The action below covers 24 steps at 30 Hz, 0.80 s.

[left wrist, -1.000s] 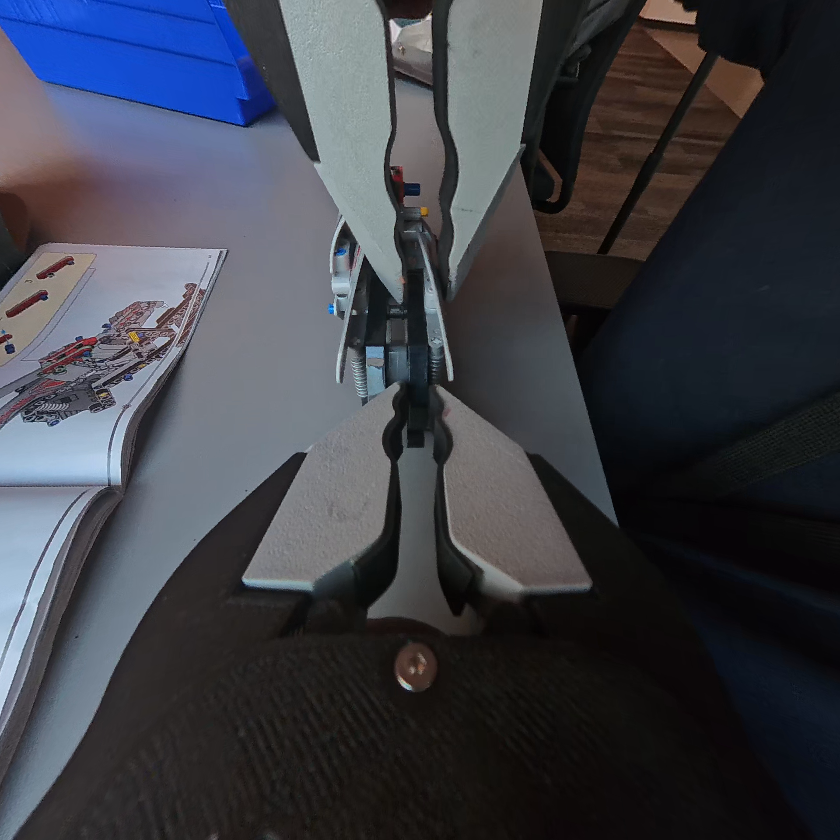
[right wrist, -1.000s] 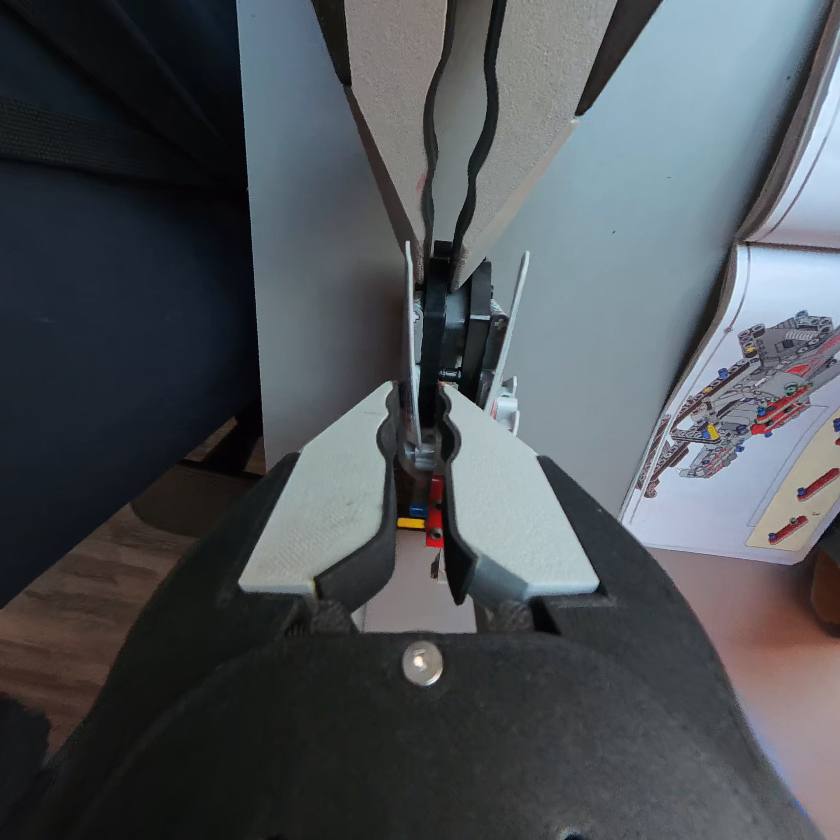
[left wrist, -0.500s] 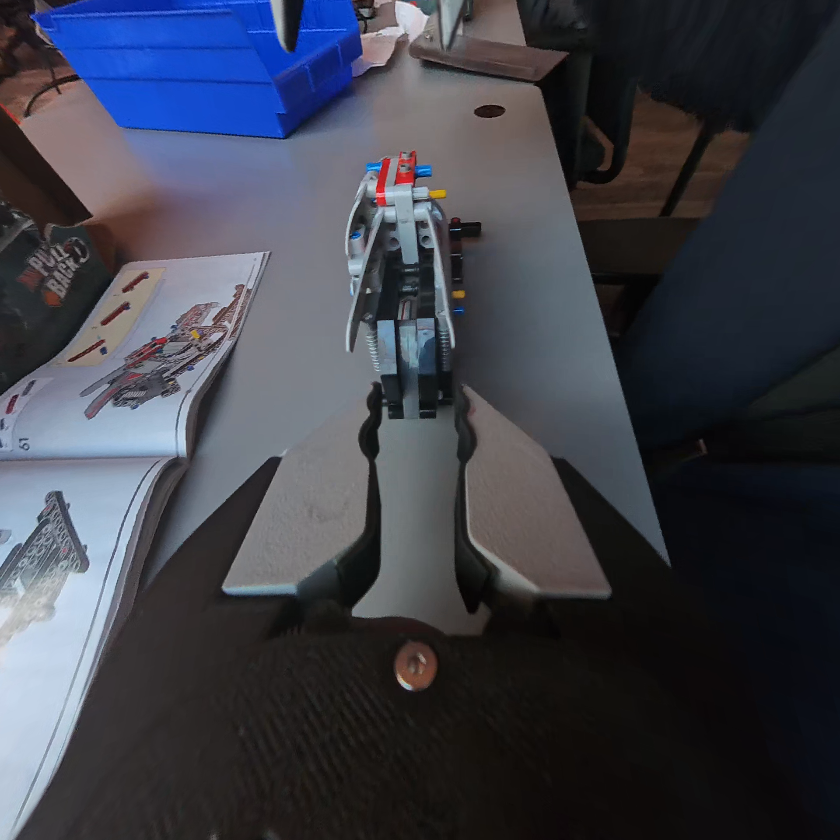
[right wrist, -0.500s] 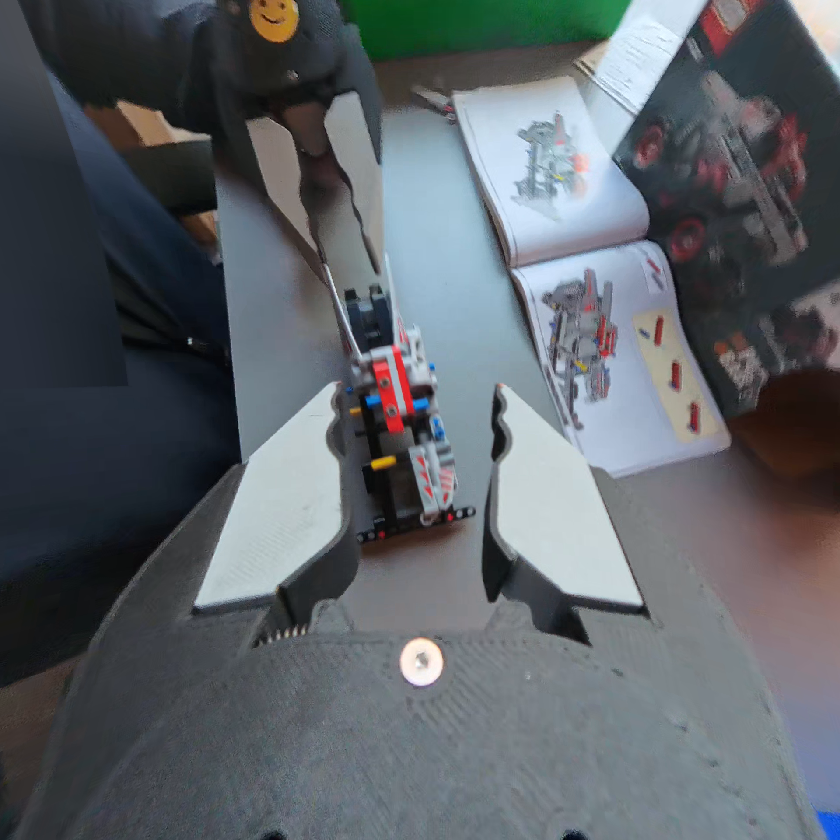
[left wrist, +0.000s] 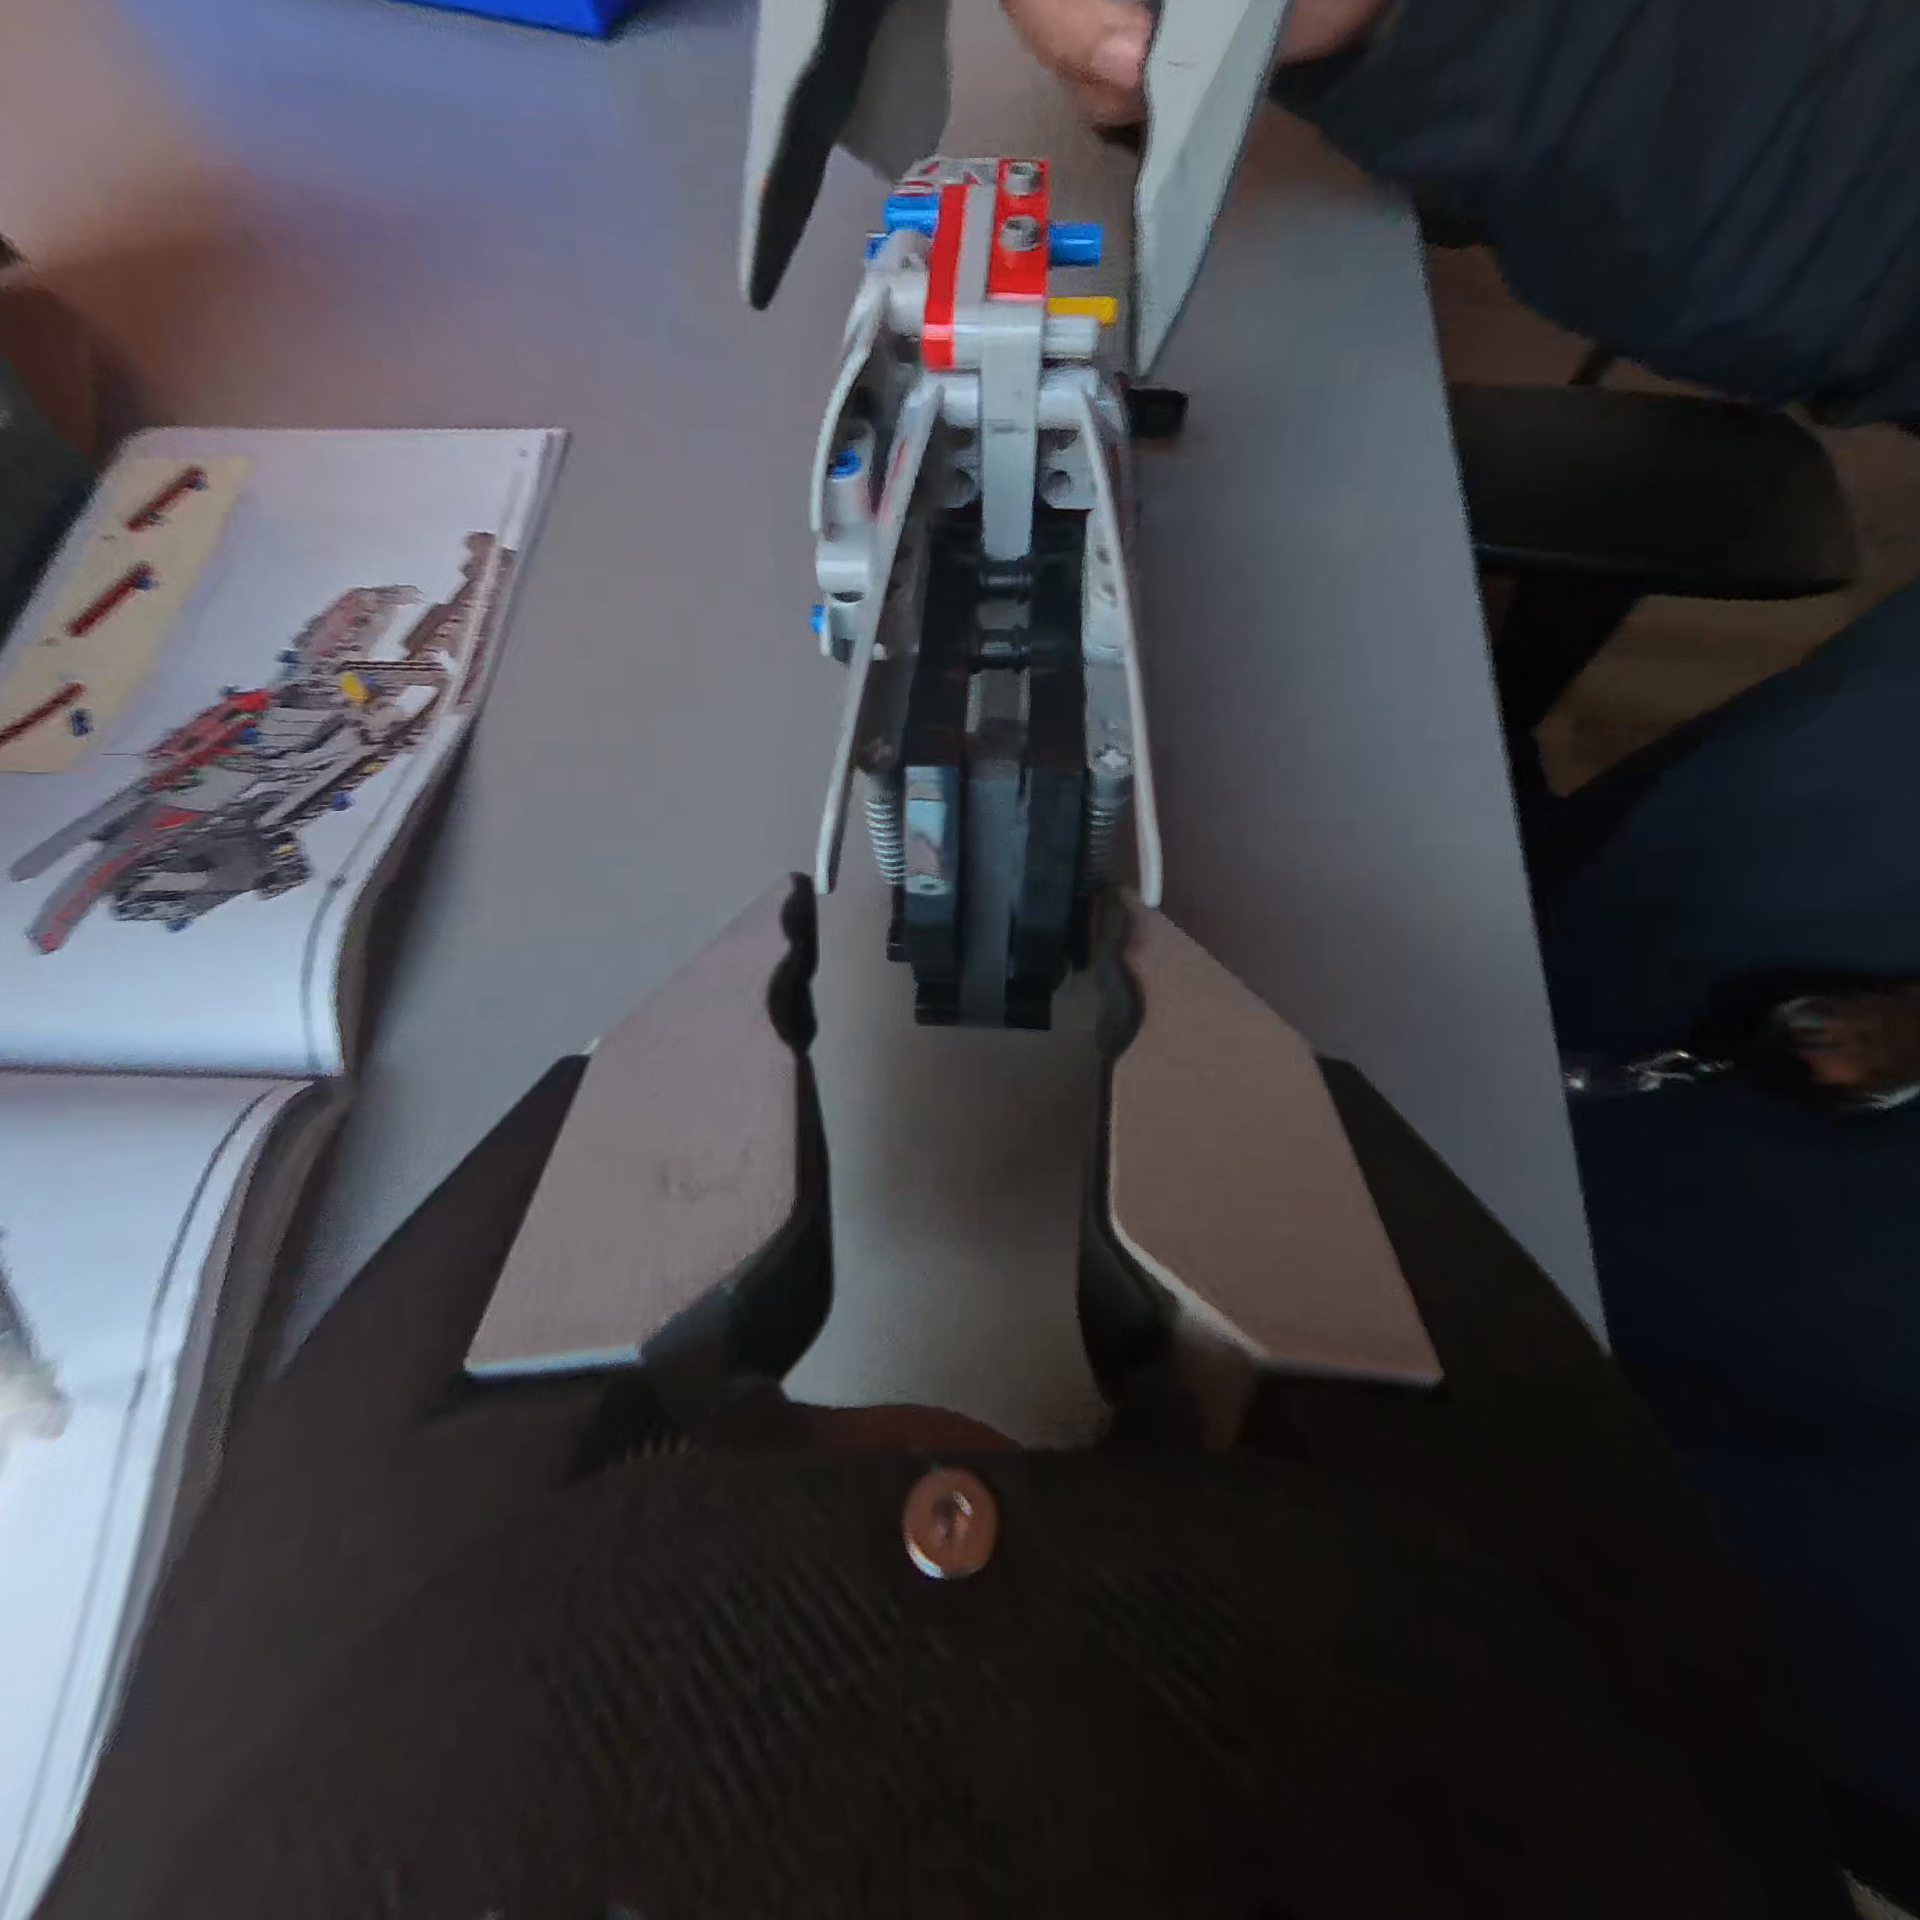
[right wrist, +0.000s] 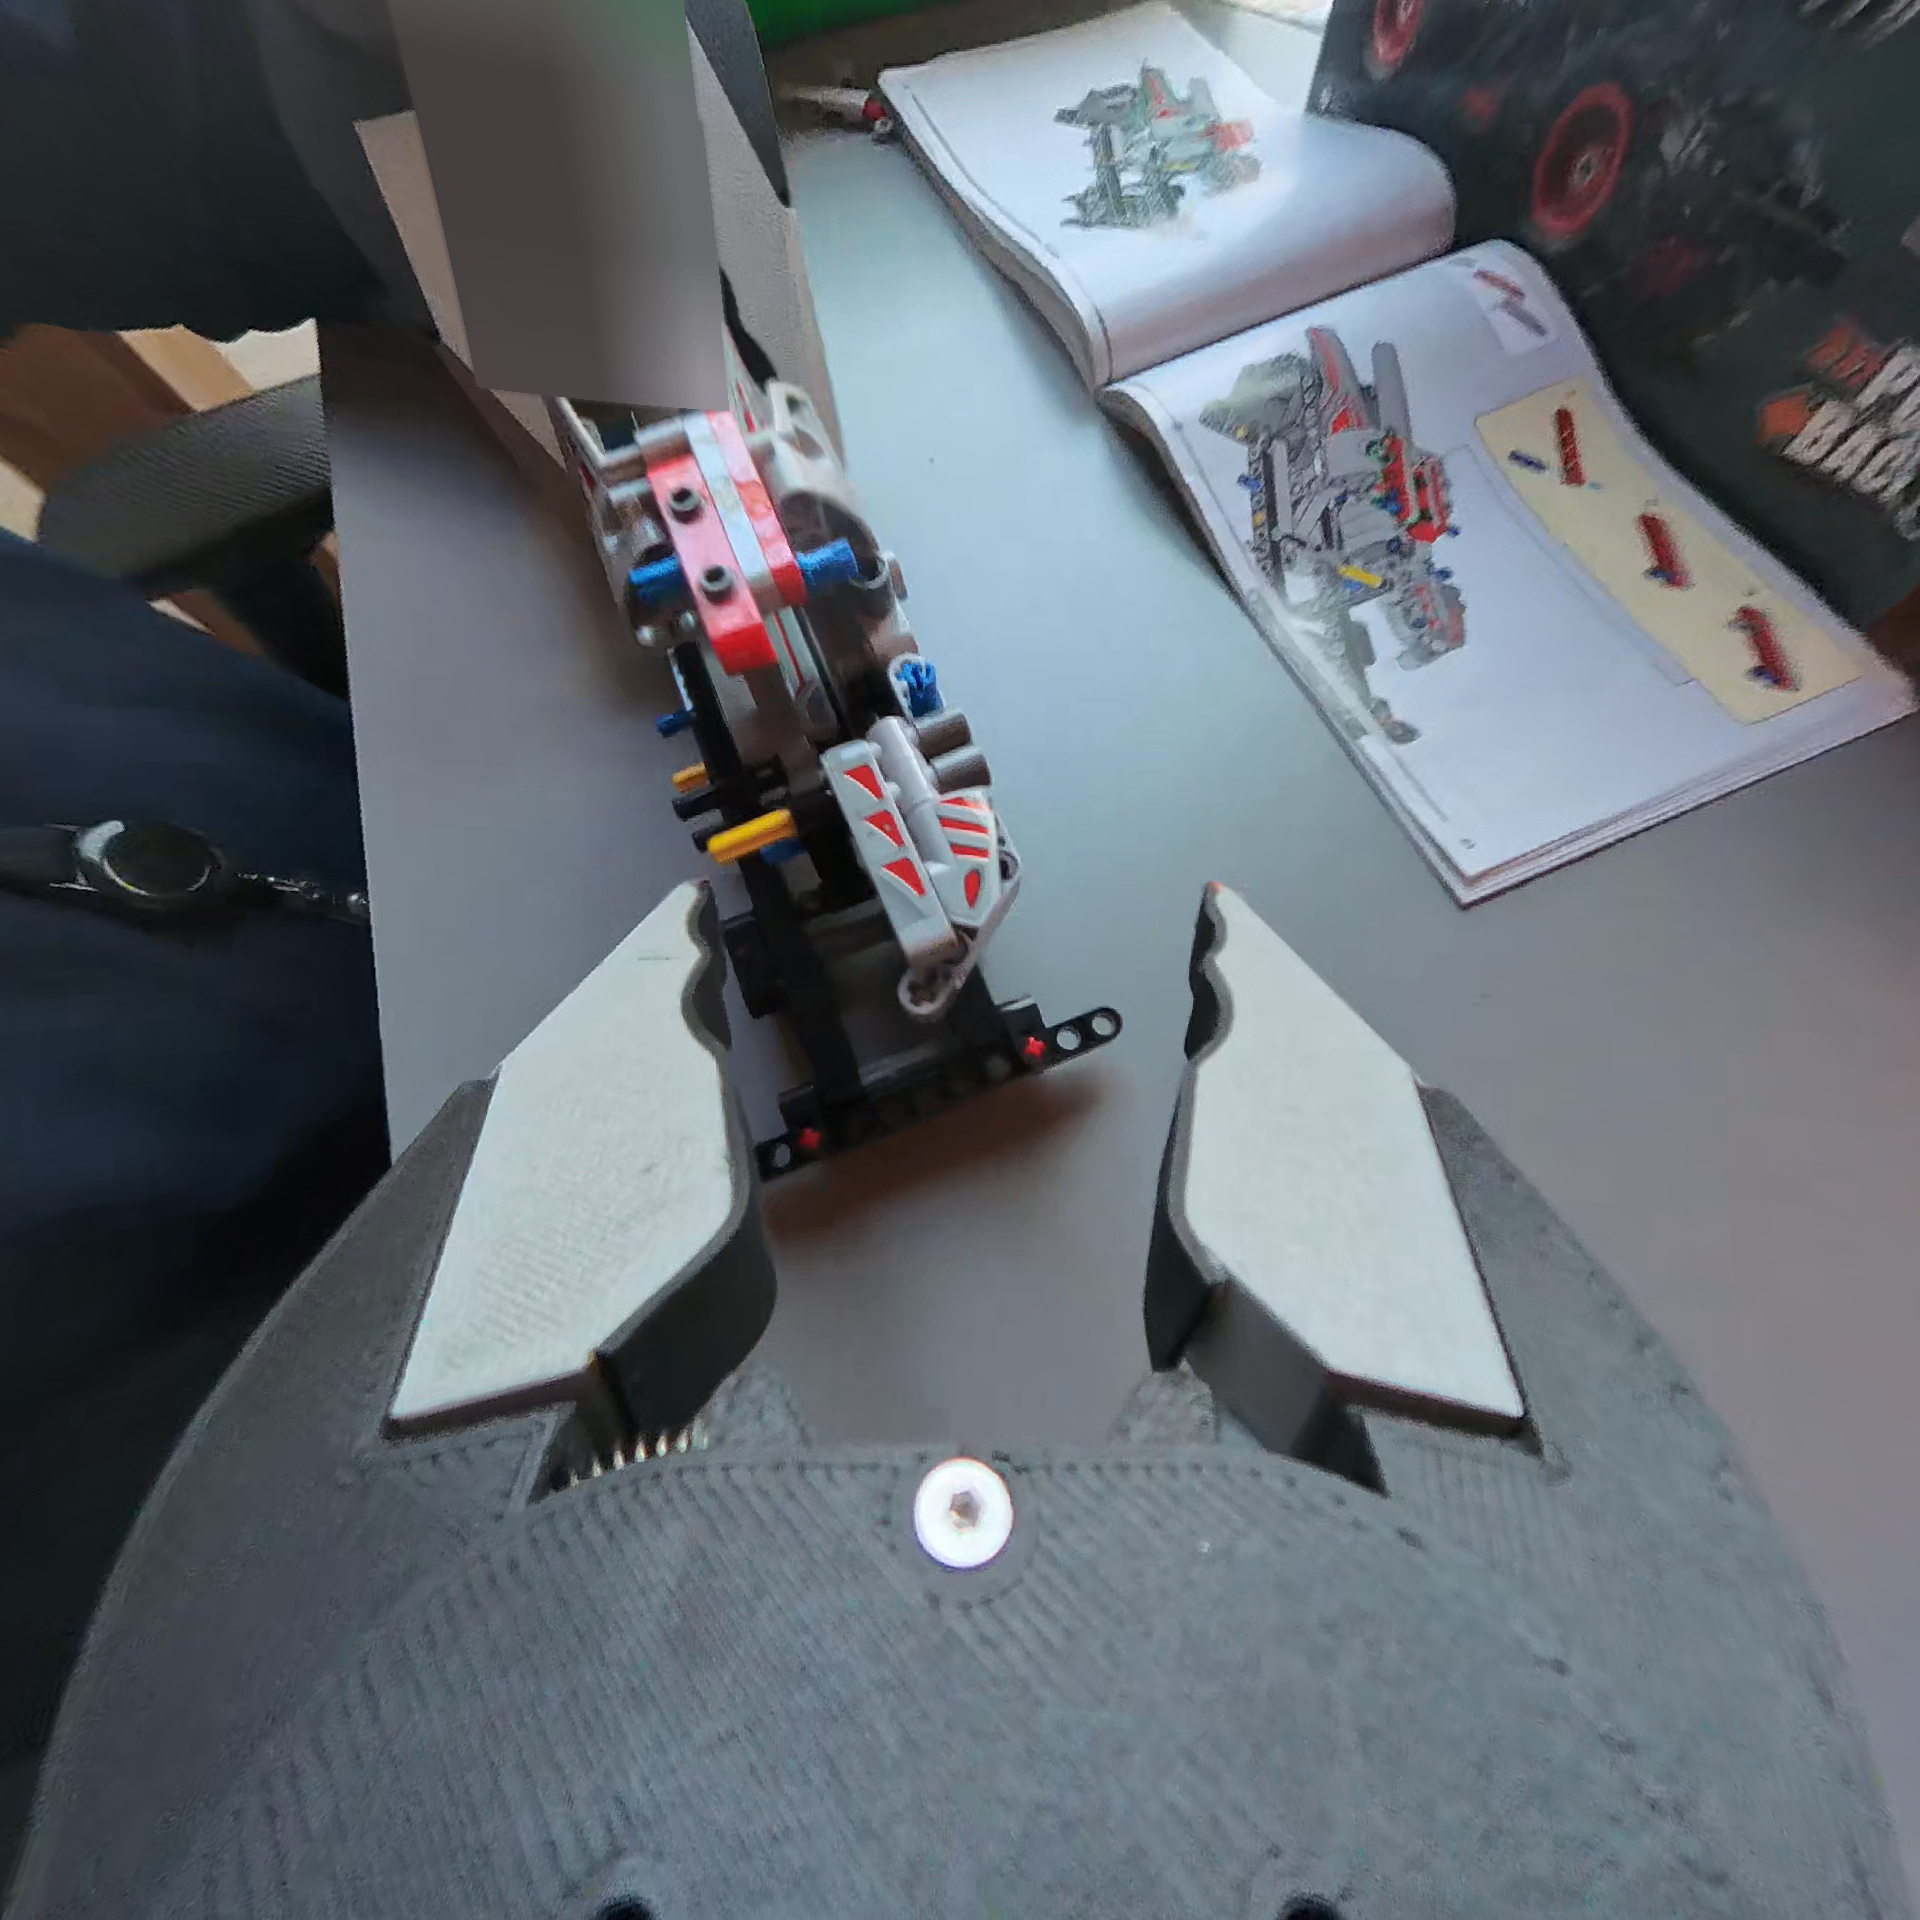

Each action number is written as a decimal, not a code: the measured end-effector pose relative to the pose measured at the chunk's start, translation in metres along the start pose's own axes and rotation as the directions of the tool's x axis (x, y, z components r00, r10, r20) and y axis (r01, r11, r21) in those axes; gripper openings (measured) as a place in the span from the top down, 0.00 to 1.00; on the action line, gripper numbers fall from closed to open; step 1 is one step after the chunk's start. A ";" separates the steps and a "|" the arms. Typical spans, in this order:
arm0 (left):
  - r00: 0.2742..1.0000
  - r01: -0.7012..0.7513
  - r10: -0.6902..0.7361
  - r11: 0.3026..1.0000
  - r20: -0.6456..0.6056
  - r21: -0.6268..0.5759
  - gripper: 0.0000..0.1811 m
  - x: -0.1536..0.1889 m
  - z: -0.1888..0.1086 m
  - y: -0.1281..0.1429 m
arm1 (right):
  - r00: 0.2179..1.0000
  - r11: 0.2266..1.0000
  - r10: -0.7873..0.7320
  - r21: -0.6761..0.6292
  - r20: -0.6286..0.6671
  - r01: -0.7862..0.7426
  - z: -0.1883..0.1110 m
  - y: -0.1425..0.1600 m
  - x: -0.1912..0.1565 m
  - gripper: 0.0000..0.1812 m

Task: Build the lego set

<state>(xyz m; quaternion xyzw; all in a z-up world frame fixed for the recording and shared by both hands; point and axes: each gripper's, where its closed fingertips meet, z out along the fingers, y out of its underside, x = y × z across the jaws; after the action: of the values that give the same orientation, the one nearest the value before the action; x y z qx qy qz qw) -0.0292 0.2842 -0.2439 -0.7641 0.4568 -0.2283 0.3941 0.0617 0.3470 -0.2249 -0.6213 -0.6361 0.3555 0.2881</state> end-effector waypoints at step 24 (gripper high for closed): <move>0.990 0.143 -0.141 0.981 -0.026 0.134 0.80 -0.045 -0.019 -0.011 | 0.982 0.996 0.027 0.076 0.189 -0.042 -0.001 -0.005 0.033 0.75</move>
<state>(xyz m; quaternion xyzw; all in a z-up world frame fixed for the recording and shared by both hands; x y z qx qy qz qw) -0.0587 0.3186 -0.2232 -0.7643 0.3877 -0.2927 0.4242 0.0580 0.3801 -0.2226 -0.5840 -0.6350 0.4422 0.2452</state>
